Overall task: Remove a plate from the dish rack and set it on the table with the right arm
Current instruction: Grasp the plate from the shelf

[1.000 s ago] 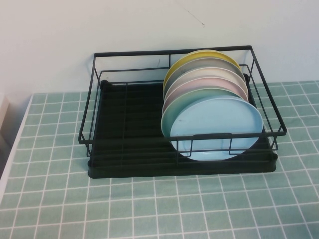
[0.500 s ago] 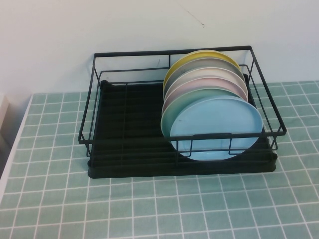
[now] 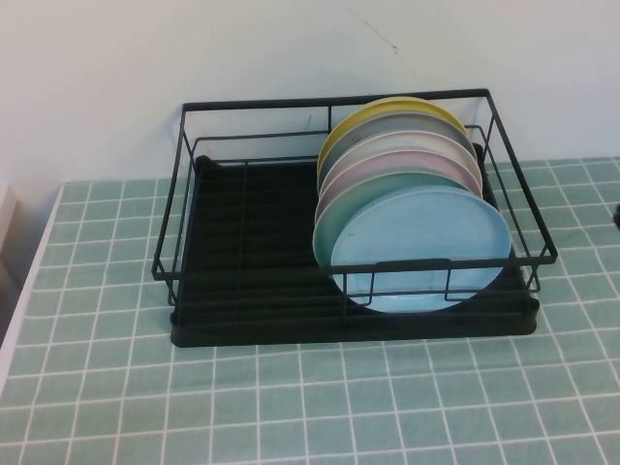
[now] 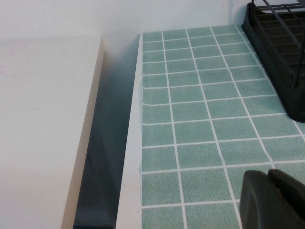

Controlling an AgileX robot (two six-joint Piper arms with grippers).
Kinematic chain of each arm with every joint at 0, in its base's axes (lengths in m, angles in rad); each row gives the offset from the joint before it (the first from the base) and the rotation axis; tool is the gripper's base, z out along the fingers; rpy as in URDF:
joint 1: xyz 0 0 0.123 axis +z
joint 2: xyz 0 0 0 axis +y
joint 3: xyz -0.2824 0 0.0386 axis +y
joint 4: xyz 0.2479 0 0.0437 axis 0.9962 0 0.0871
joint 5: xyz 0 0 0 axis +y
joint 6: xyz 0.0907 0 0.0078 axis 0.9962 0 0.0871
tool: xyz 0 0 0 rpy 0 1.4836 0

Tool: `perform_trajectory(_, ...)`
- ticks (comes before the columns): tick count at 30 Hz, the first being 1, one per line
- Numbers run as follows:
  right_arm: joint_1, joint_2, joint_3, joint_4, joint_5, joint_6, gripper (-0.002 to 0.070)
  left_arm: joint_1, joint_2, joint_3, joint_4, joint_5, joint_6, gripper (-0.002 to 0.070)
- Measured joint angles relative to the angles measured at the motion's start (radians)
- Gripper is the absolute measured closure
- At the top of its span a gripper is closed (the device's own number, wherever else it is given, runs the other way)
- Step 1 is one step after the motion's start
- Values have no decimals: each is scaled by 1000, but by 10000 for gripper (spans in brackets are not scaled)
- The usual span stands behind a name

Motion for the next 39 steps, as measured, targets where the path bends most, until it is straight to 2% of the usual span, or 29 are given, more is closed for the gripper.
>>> perform_trajectory(7,163,205,-199,-228,45,-38,678,0,0,0,0,0,0,678)
perform_trajectory(12,239,323,-235,-385,-102,40,671,0,0,0,0,0,0,678)
perform_trajectory(15,244,377,-235,-391,-153,29,594,0,0,0,-2,0,0,678)
perform_trajectory(20,275,436,-235,-387,-194,-43,354,0,0,0,-2,0,0,678)
perform_trajectory(22,293,449,-235,-387,-236,-53,319,0,0,0,-2,0,0,678)
perform_trajectory(30,312,505,-235,-361,-403,-64,327,0,0,0,-4,-2,0,678)
perform_trajectory(39,312,559,-235,-359,-428,-64,333,0,0,0,-4,-2,0,678)
